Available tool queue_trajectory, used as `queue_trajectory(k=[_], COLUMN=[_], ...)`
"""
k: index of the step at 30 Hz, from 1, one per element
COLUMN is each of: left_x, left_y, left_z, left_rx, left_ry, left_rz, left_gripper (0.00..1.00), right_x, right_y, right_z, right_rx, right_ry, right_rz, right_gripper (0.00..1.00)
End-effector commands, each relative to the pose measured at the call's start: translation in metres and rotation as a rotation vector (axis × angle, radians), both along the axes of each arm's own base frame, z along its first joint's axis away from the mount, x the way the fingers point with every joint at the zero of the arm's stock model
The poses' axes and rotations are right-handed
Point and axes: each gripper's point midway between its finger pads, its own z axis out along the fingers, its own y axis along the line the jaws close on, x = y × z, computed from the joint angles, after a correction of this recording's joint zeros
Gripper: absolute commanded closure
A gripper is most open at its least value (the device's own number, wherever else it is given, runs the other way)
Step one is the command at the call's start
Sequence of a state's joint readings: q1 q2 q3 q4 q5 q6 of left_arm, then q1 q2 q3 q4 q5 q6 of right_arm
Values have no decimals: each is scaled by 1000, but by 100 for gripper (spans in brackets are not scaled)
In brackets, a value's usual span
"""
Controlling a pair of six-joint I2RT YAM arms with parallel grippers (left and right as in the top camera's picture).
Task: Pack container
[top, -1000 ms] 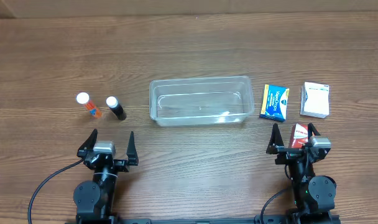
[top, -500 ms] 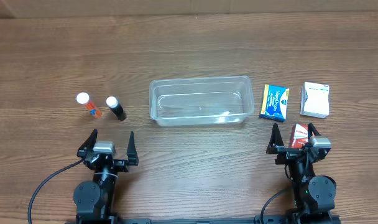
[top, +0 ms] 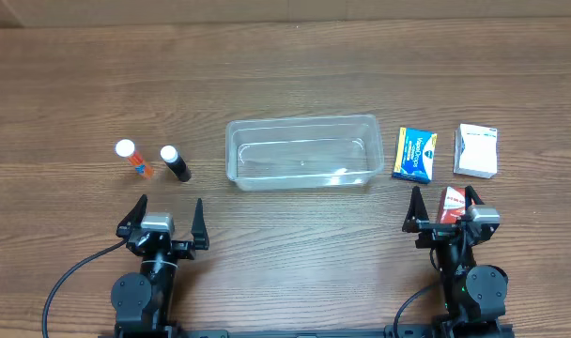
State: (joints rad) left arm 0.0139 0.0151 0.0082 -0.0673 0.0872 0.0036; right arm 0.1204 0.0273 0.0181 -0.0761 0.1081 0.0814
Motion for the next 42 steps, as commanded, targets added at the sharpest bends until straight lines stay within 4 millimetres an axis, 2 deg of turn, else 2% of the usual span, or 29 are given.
queue_trajectory(k=[1, 13, 17, 22, 25, 28, 35, 42], left_x=[0, 0, 0, 0, 0, 0, 0, 0], left_y=[0, 0, 0, 0, 0, 0, 0, 0], left_z=[-1, -1, -1, -1, -1, -1, -1, -1], left_rx=[18, 18, 18, 18, 18, 18, 18, 18], left_ry=[1, 1, 1, 1, 1, 1, 1, 1], left_rz=[-3, -3, -3, -3, -3, -3, -3, -3], left_gripper=[0, 0, 0, 0, 0, 0, 0, 0], right_x=[1, 1, -1, -9, -14, -18, -19, 13], right_y=[1, 1, 16, 33, 39, 40, 31, 6], right_z=[-4, -4, 17, 58, 72, 88, 126, 164], right_rx=[-4, -4, 38, 373, 472, 467, 276, 216], right_ry=[8, 8, -77, -197, -210, -194, -10, 275], right_rz=[4, 4, 93, 227, 281, 286, 190, -18], right_gripper=[0, 0, 0, 0, 0, 0, 0, 0])
